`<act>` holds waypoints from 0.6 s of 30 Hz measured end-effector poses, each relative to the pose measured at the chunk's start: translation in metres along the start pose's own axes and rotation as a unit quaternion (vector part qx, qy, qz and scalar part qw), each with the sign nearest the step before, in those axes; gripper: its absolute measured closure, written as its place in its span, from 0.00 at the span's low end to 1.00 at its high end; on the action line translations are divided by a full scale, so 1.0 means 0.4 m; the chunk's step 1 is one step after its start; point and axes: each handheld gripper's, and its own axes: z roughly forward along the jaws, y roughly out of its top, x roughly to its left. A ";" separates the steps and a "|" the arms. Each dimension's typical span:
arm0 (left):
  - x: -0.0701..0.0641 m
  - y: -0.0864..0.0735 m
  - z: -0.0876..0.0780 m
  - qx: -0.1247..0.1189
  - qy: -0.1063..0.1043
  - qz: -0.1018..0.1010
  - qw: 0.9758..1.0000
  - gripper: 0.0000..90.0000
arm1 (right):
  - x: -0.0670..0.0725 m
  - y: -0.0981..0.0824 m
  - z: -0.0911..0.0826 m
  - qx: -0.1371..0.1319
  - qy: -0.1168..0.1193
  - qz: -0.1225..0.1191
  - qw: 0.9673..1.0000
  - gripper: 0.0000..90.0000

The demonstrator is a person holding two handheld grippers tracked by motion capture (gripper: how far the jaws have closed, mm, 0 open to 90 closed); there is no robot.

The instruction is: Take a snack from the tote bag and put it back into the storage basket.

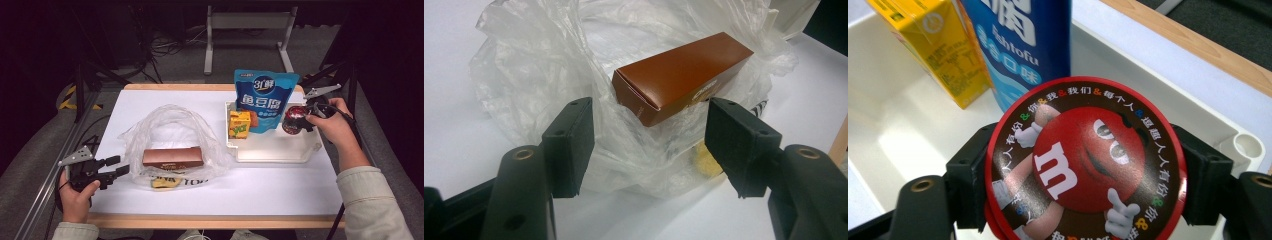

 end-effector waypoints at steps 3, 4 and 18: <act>0.001 -0.002 -0.003 0.001 0.000 -0.001 1.000 0.41 | -0.008 -0.008 0.010 0.002 -0.001 0.000 1.000 0.29; 0.002 -0.002 -0.004 0.000 0.001 0.002 1.000 0.41 | -0.010 -0.011 0.014 0.002 -0.001 0.001 1.000 0.29; 0.003 -0.005 -0.006 -0.001 0.001 -0.002 1.000 0.41 | -0.025 -0.030 0.060 0.019 0.002 -0.003 1.000 0.29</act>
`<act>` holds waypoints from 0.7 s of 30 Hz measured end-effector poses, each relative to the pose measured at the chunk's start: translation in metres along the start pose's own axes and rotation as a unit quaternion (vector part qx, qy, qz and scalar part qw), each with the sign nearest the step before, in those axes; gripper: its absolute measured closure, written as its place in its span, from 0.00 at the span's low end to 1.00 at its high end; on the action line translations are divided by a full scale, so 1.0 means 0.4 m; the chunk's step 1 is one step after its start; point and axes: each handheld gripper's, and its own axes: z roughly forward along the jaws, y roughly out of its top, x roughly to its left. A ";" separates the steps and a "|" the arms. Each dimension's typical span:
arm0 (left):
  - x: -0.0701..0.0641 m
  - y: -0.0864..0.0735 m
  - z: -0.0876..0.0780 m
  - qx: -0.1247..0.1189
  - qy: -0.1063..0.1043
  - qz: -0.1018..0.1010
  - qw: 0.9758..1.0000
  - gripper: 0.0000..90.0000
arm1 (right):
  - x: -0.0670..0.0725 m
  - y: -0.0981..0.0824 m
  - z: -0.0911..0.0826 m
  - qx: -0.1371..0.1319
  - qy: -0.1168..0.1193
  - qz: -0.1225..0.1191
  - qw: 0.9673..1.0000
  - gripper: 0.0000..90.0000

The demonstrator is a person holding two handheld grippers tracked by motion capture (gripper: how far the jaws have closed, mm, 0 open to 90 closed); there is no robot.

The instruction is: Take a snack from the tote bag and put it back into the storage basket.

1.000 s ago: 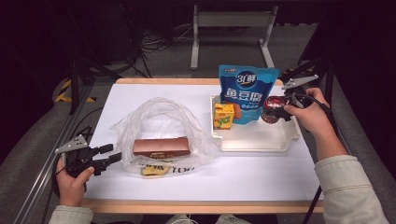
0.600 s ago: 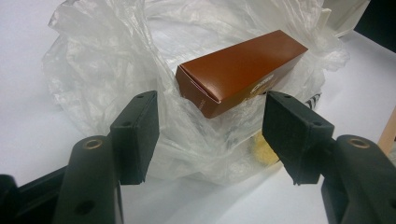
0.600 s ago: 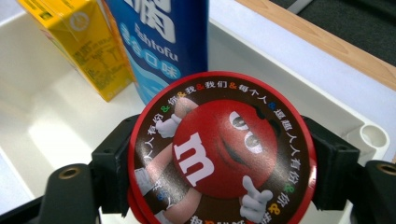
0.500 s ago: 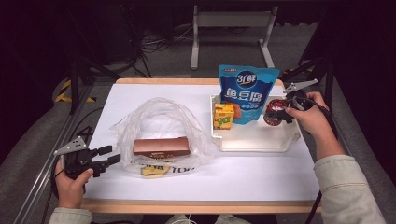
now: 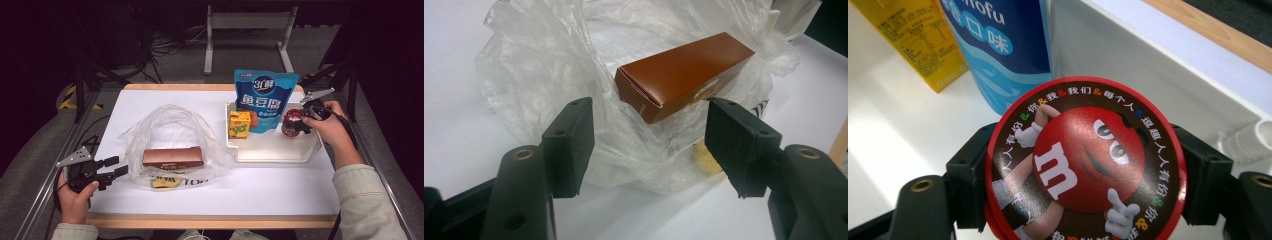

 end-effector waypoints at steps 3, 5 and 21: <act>0.001 0.000 -0.001 0.000 0.000 0.002 1.000 0.41 | -0.004 -0.002 0.011 0.004 -0.001 -0.004 1.000 0.29; 0.002 0.000 -0.001 0.000 0.000 0.001 1.000 0.41 | -0.008 -0.004 0.018 0.006 -0.001 -0.008 1.000 0.29; -0.001 -0.009 -0.010 -0.001 0.004 -0.007 1.000 0.41 | -0.026 -0.016 0.048 0.021 0.011 -0.021 1.000 0.29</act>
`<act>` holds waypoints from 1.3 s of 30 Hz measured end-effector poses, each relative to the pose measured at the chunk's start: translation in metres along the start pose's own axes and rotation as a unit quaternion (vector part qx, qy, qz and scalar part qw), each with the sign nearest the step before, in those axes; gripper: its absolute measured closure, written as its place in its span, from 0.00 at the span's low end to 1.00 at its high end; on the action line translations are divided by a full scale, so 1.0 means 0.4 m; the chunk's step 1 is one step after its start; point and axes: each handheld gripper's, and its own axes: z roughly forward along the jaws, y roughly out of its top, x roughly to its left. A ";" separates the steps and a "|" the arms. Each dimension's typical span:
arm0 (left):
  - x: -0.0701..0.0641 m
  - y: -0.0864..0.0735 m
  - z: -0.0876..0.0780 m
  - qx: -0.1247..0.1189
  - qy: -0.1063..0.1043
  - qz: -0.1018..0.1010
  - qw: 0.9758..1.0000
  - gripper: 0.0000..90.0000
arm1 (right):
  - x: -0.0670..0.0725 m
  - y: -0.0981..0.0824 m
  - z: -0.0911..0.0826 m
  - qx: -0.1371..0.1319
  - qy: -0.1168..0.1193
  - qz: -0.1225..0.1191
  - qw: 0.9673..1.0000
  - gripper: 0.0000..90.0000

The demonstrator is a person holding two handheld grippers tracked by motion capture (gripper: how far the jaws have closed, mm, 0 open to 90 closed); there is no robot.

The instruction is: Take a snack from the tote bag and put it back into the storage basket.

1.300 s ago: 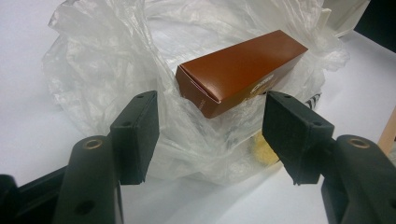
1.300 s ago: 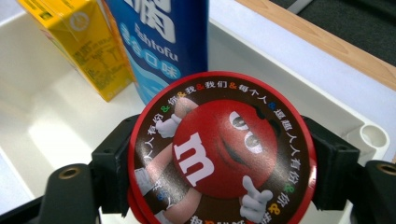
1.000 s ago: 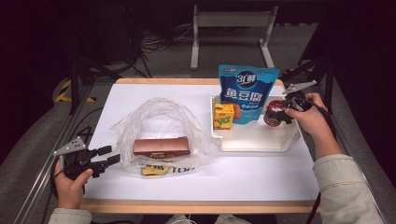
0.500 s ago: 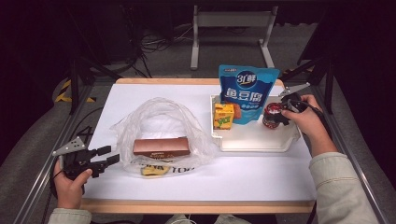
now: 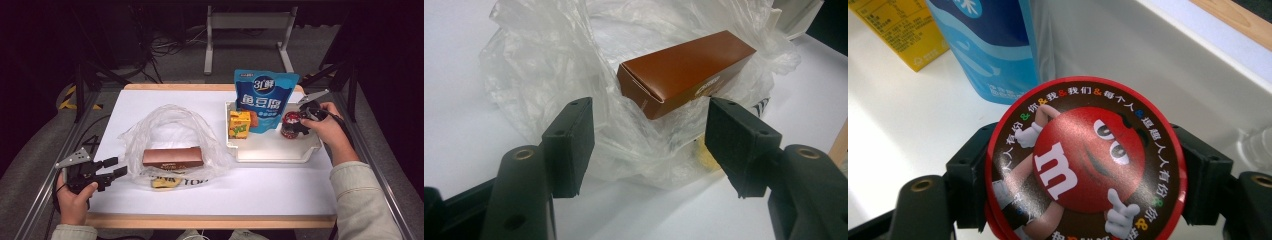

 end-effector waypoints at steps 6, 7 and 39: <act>-0.001 -0.002 -0.003 0.001 0.003 0.003 1.000 0.41 | 0.003 0.001 0.016 0.006 0.010 -0.009 1.000 0.29; 0.000 -0.001 -0.002 0.001 0.003 0.003 1.000 0.41 | 0.003 0.001 0.018 0.006 0.011 -0.010 1.000 0.29; 0.000 0.001 0.000 -0.001 0.000 0.001 1.000 0.41 | -0.001 0.009 0.007 0.017 0.011 -0.037 0.999 0.18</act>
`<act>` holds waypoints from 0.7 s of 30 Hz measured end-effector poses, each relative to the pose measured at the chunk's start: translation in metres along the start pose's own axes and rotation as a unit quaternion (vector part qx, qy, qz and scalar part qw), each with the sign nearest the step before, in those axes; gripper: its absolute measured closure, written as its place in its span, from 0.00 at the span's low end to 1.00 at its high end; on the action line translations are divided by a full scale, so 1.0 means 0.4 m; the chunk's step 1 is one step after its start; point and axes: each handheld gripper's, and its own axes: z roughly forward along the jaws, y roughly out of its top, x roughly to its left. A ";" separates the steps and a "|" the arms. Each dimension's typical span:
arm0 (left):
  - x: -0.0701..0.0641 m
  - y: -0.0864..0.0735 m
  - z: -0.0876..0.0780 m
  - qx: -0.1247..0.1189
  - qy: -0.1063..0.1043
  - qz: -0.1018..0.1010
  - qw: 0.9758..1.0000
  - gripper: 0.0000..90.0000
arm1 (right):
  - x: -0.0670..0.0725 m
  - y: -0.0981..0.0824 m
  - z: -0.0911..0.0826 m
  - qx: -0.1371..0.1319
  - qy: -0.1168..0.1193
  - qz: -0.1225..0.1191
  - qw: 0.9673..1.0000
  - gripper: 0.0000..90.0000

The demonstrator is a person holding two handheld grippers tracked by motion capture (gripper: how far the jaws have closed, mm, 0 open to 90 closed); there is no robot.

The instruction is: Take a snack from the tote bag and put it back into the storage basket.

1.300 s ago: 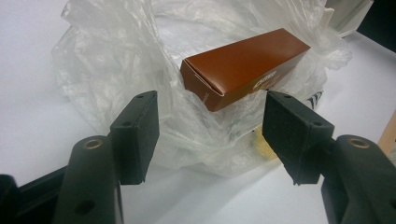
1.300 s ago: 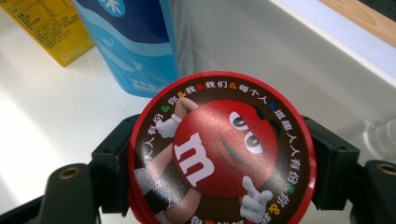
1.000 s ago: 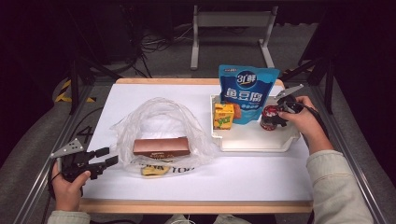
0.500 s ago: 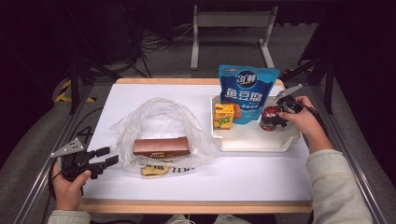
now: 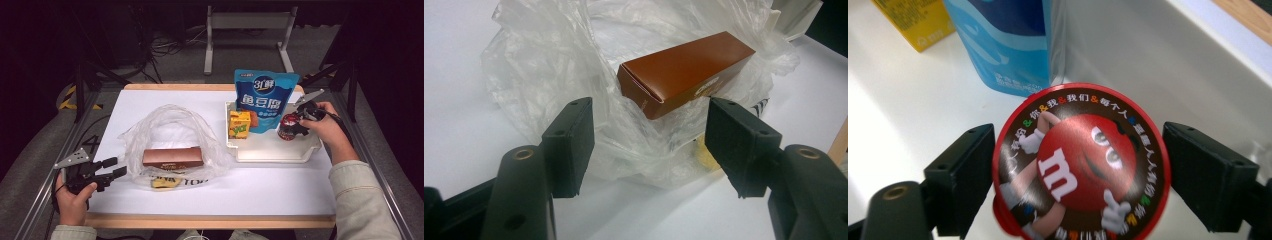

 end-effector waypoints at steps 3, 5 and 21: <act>0.001 0.003 0.003 0.000 0.000 0.006 1.000 0.41 | 0.006 -0.001 -0.020 -0.009 -0.002 0.004 1.000 0.17; 0.001 0.005 0.004 0.002 0.000 0.008 1.000 0.41 | 0.013 0.000 -0.038 -0.014 -0.005 0.005 1.000 0.17; 0.001 0.008 0.005 -0.001 -0.004 0.004 1.000 0.41 | 0.101 0.045 -0.149 -0.069 -0.014 0.011 0.997 0.16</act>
